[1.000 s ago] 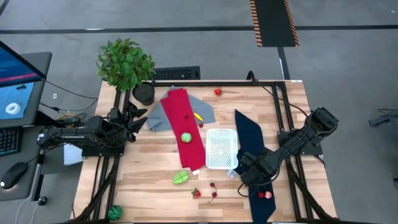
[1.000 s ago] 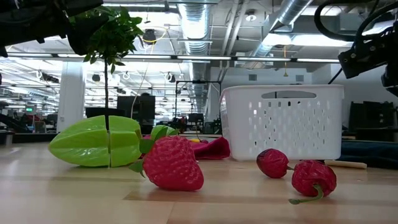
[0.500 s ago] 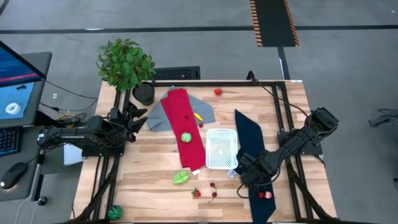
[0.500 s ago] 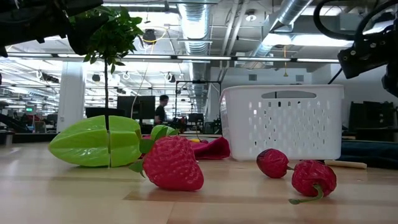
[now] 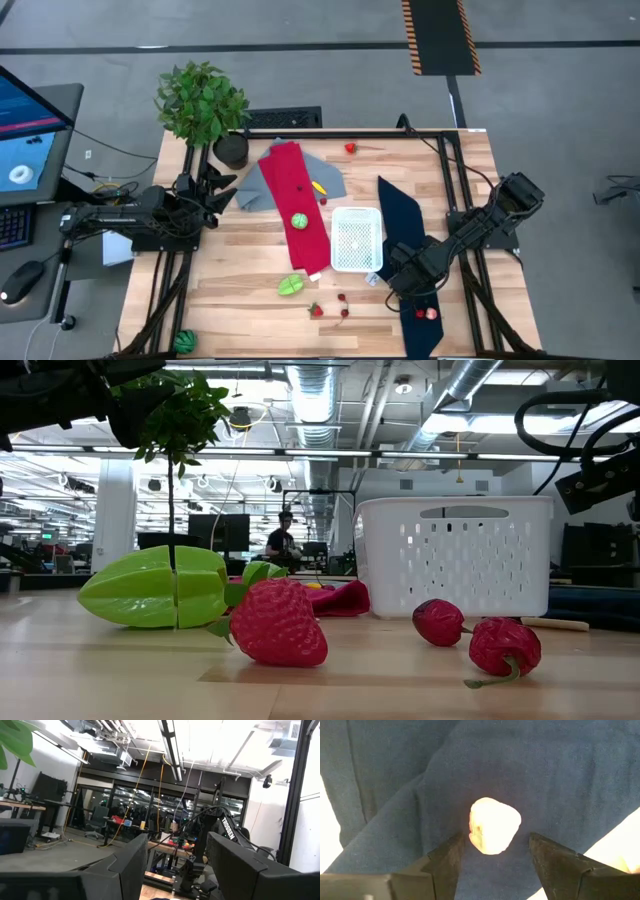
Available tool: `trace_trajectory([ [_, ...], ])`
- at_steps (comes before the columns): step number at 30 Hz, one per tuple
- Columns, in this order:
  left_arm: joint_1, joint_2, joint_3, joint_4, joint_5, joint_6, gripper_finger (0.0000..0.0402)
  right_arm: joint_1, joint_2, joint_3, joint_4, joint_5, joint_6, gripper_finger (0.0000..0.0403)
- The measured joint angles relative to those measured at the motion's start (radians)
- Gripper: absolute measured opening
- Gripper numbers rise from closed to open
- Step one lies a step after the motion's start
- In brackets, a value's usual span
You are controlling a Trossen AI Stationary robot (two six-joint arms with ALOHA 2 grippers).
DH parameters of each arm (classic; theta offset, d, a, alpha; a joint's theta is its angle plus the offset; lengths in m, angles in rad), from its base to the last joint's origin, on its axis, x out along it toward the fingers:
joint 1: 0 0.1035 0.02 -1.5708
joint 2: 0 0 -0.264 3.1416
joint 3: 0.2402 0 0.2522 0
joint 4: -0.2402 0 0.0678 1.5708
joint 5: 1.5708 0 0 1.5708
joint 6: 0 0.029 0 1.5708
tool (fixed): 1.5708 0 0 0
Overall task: Pick and placing Produce into tupperware
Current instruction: Put the peach into the white bin
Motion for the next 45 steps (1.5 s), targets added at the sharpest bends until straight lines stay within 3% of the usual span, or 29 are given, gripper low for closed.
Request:
trace_trajectory([
  [15,0.0,0.0,0.0,0.0,-0.004,0.0,0.0196,-0.027,0.0,0.0,0.043,-0.006,-0.073,0.0203],
  [33,0.0,0.0,0.0,0.0,-0.007,0.001,0.0196,-0.053,0.0,0.018,0.038,-0.012,-0.135,0.0235],
  [45,0.0,0.0,0.0,-0.001,-0.008,0.001,0.0196,-0.087,0.0,0.018,0.035,-0.003,-0.166,0.0232],
])
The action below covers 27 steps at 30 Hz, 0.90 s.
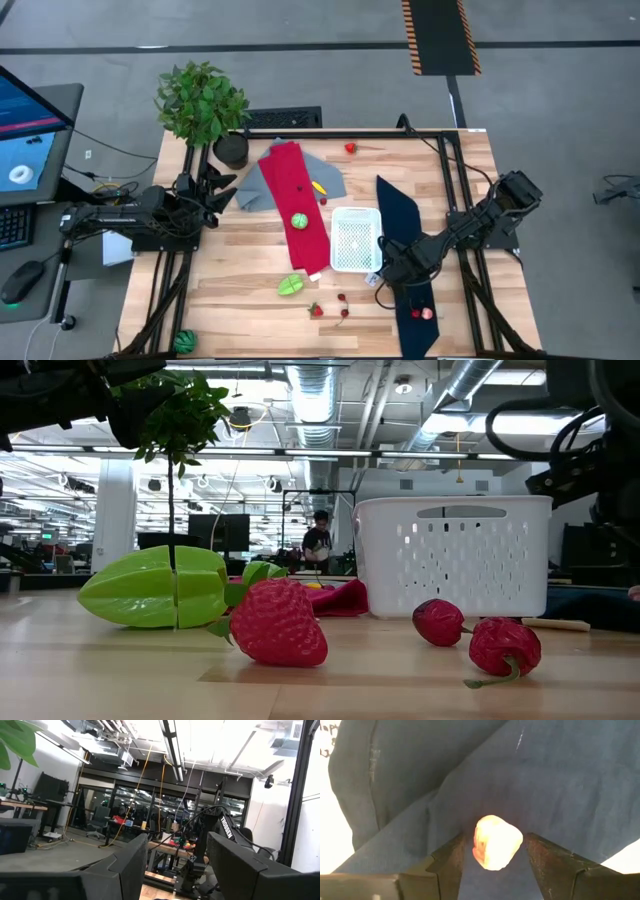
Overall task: Pick and placing Produce into tupperware
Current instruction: Put the peach into the white bin
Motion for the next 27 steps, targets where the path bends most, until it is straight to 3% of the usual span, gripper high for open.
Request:
trace_trajectory([
  [6,0.0,0.0,0.0,0.0,0.0,0.0,0.0196,0.0,0.0,0.0,0.0,0.0,0.0,0.0212],
  [17,0.0,0.0,0.0,0.0,0.0,0.0,0.0196,0.0,0.0,0.0,0.001,0.0,0.0,0.0126],
  [27,0.0,0.0,0.0,0.0,0.0,0.0,0.0196,-0.005,0.0,0.001,-0.008,-0.003,-0.01,0.0131],
])
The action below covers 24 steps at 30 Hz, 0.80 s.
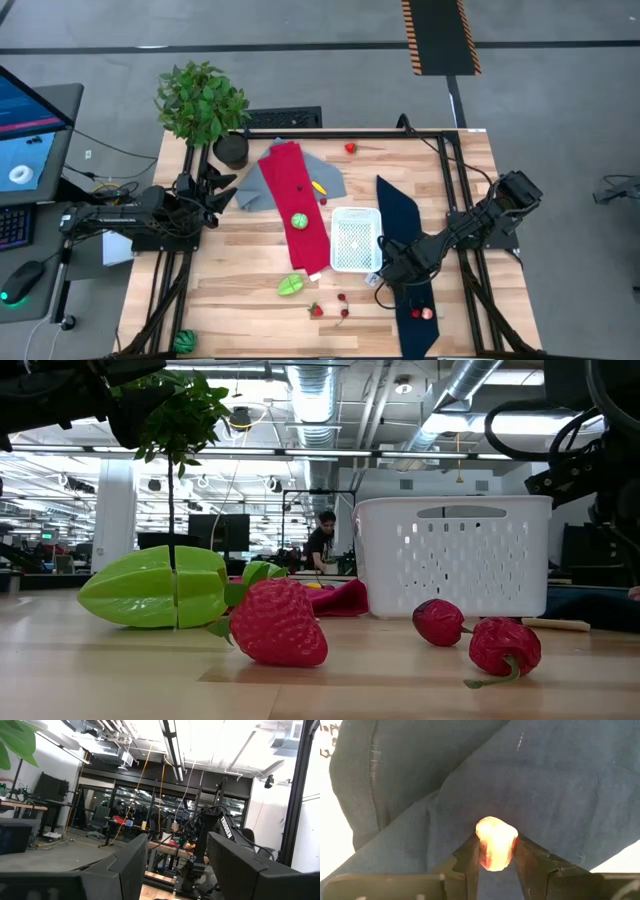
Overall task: Pick and placing Produce into tupperware
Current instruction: Put the peach into the white bin
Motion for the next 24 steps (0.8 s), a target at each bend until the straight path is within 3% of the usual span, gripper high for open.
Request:
trace_trajectory([
  [12,0.0,0.0,0.0,0.0,0.0,0.0,0.0196,-0.034,-0.003,0.076,-0.12,0.008,-0.08,0.0124],
  [24,0.0,0.0,0.0,0.0,0.0,0.0,0.0196,-0.084,-0.003,0.241,-0.283,0.149,-0.147,0.0127],
])
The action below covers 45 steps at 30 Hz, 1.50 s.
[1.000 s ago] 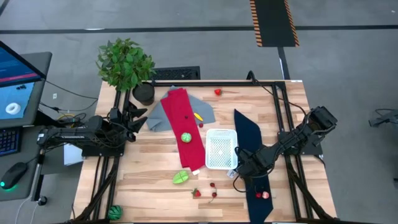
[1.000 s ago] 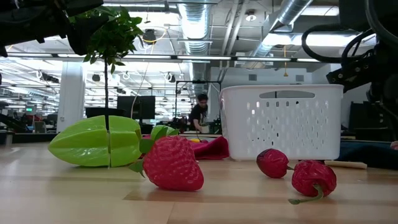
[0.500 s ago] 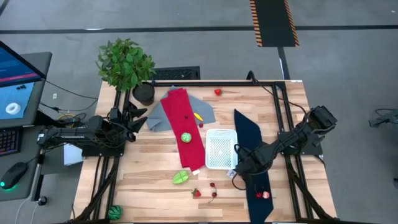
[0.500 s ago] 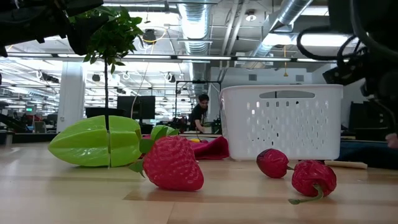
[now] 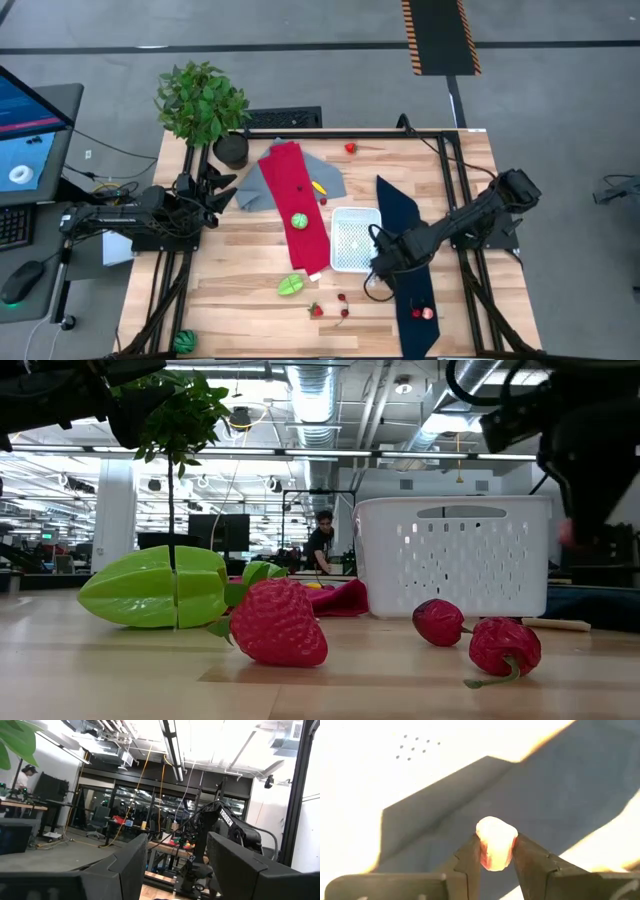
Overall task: Pick and placing Produce into tupperware
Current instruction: Put the peach into the white bin, then adjust the white bin
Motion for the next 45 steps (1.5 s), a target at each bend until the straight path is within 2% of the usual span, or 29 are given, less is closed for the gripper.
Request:
trace_trajectory([
  [5,0.0,0.0,0.0,0.0,0.0,0.0,0.0196,-0.03,0.0,0.05,-0.055,0.078,-0.017,0.0128],
  [11,0.0,0.0,0.0,0.0,0.0,0.0,0.0196,-0.058,0.0,0.097,-0.004,0.142,-0.091,0.0128],
  [29,0.0,0.0,0.0,0.0,0.0,-0.008,0.0196,-0.09,0.003,0.104,0.264,0.124,-0.242,0.0136],
  [34,0.0,0.0,0.0,0.0,0.0,-0.008,0.0196,-0.09,0.003,0.104,0.346,0.112,-0.279,0.0169],
  [41,0.0,0.0,0.0,0.0,0.0,-0.008,0.0196,-0.09,0.003,0.104,0.353,0.111,-0.279,0.0254],
  [45,0.0,0.0,0.0,0.0,0.0,-0.008,0.0196,-0.09,0.003,0.104,0.345,0.062,-0.275,0.0273],
])
